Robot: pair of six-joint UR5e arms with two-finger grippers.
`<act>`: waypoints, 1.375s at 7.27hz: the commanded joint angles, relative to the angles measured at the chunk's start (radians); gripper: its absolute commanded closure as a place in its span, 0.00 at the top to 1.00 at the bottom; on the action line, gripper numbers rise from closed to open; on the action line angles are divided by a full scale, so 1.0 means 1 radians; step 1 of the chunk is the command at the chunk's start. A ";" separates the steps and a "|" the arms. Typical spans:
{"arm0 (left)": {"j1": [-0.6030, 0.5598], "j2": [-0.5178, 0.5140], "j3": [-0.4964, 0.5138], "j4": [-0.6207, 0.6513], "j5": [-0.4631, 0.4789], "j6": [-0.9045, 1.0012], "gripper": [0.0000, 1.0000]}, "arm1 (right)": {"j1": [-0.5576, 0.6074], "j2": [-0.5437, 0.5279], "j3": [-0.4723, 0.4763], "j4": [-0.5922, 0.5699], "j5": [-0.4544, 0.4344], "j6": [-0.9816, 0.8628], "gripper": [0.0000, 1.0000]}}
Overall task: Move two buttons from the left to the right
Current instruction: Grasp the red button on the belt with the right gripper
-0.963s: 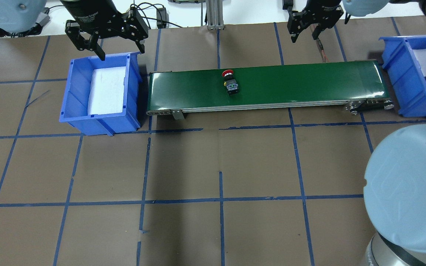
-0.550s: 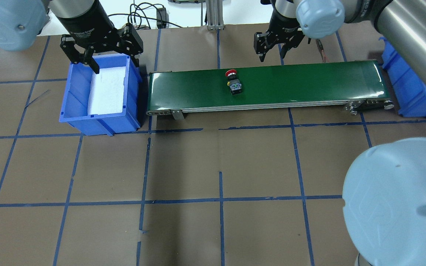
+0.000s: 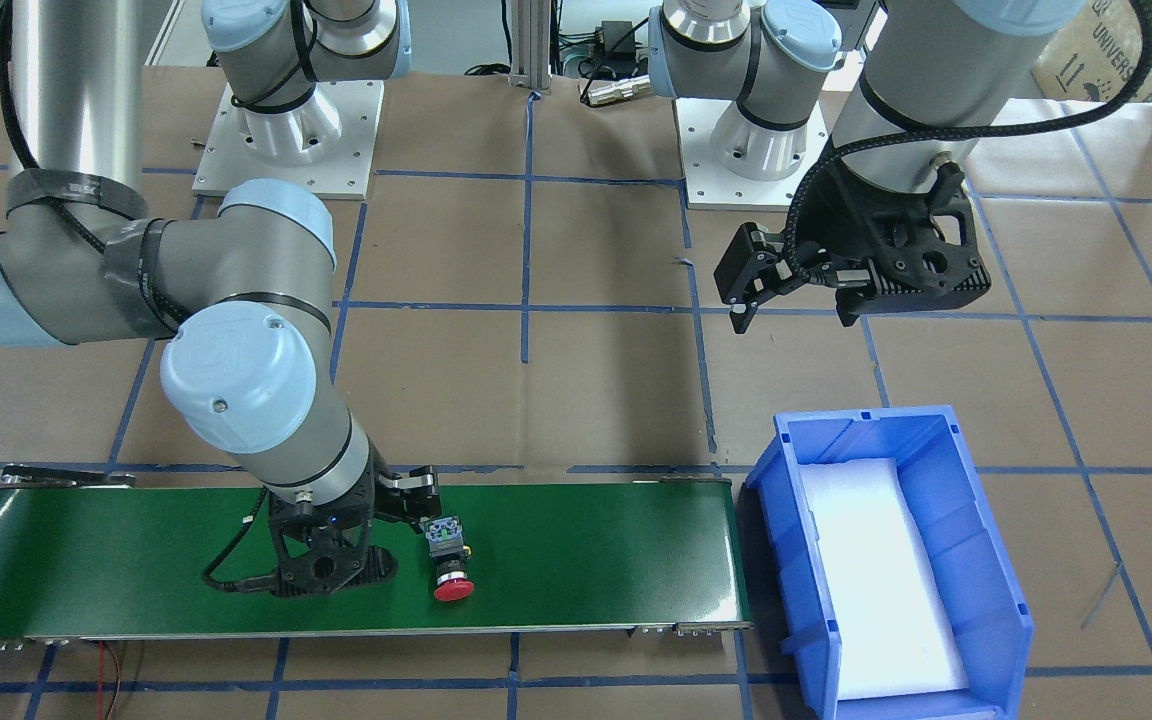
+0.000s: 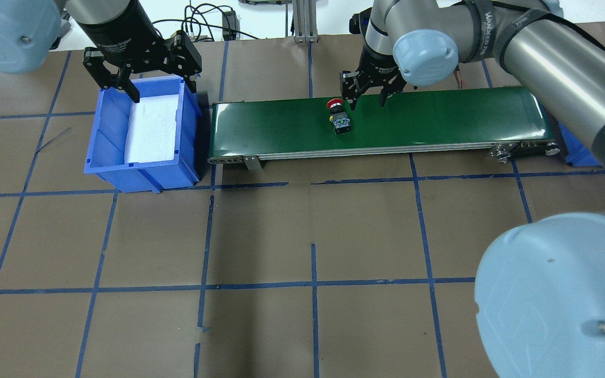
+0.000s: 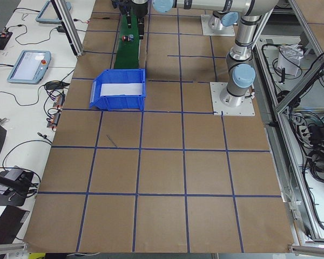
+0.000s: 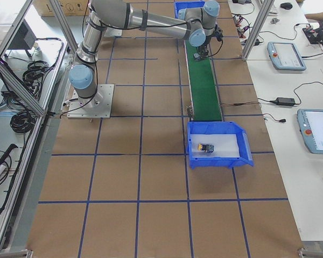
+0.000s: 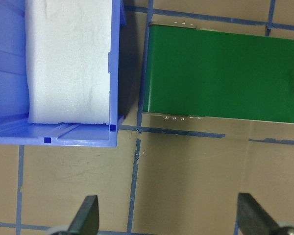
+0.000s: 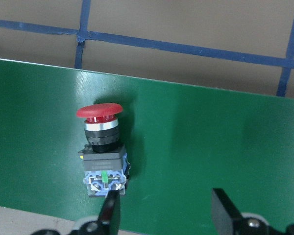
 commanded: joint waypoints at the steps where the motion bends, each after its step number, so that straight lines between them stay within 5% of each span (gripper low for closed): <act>1: 0.007 -0.003 0.014 0.036 -0.003 -0.001 1.00 | 0.034 0.005 0.027 -0.016 -0.002 0.010 0.70; 6: 0.058 0.024 -0.008 0.050 0.003 0.041 1.00 | 0.023 0.040 0.069 -0.100 -0.001 0.001 0.70; 7: 0.056 0.038 -0.021 0.051 0.002 0.032 1.00 | 0.019 0.043 0.069 -0.099 -0.003 0.001 0.61; 9: 0.058 0.046 -0.038 0.051 -0.001 0.050 1.00 | 0.011 0.037 0.069 -0.097 -0.009 -0.012 0.16; 10: 0.058 0.043 -0.040 0.051 -0.003 0.123 1.00 | -0.007 0.031 0.067 -0.090 -0.011 -0.028 0.13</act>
